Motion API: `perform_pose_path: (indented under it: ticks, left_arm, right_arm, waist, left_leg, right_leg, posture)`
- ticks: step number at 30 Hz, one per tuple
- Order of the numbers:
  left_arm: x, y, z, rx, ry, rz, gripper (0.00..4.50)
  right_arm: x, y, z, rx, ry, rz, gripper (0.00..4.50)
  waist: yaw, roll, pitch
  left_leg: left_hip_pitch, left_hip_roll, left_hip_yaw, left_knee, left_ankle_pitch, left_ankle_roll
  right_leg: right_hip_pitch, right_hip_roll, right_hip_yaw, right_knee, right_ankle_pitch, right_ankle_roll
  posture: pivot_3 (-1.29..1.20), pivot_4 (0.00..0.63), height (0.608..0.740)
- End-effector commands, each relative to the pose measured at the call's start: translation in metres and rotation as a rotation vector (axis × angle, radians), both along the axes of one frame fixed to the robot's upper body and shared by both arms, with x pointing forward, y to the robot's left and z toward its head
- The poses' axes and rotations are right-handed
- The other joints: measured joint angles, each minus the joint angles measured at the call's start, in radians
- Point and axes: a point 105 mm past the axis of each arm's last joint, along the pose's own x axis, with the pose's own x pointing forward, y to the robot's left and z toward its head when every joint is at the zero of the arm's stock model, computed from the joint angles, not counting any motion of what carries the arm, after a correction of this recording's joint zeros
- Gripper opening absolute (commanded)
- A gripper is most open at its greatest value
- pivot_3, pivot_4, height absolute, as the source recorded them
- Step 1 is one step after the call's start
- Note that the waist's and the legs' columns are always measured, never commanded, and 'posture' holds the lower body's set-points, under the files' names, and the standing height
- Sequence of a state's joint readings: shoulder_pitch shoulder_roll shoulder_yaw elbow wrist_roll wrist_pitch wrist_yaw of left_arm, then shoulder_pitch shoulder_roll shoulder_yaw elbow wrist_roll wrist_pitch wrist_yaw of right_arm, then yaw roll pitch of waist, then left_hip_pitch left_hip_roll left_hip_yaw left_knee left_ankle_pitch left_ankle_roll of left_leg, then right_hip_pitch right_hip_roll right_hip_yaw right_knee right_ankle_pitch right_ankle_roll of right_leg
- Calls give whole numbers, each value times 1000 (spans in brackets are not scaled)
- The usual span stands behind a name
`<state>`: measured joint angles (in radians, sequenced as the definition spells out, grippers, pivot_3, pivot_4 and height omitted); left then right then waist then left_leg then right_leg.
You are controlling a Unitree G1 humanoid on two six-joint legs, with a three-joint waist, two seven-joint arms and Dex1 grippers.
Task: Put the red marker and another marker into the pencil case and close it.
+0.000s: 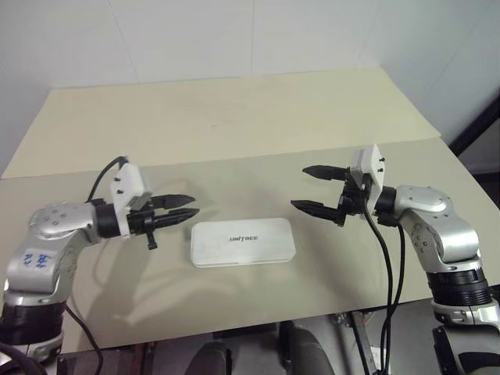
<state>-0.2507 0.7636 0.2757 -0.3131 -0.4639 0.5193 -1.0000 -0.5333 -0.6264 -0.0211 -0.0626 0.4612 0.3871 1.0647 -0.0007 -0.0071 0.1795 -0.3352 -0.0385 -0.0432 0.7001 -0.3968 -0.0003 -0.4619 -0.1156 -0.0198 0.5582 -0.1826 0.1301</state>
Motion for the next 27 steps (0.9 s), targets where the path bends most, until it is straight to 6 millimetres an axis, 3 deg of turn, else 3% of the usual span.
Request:
perform_pose_path:
  ticks: [1,7,11,27]
  left_arm:
    - [-11,13,14,-5,-73,54,2567]
    - [-15,29,15,4,-125,138,4457]
    - [-15,36,17,7,-157,175,4457]
    - [-6,19,16,20,-183,136,4457]
  right_arm:
    - [-2,-8,11,-18,-65,4,4500]
    - [0,-14,13,-44,-97,4,4500]
    - [2,-19,14,-57,-112,1,4500]
    - [11,-14,10,-51,-131,9,4500]
  waist:
    - [-1,0,0]
    - [-2,0,0]
    - [-2,0,0]
    - [-4,0,0]
  left_leg:
    - [0,0,0,0,0,0]
    - [1,0,0,0,0,0]
    - [1,0,0,0,0,0]
    - [0,0,0,0,0,0]
  right_leg:
    - [0,0,0,0,0,0]
    - [0,0,0,0,0,0]
    - [0,0,0,0,0,0]
    - [0,0,0,0,0,0]
  posture:
    - [0,150,740]
    - [0,150,740]
    - [0,150,740]
    - [0,150,740]
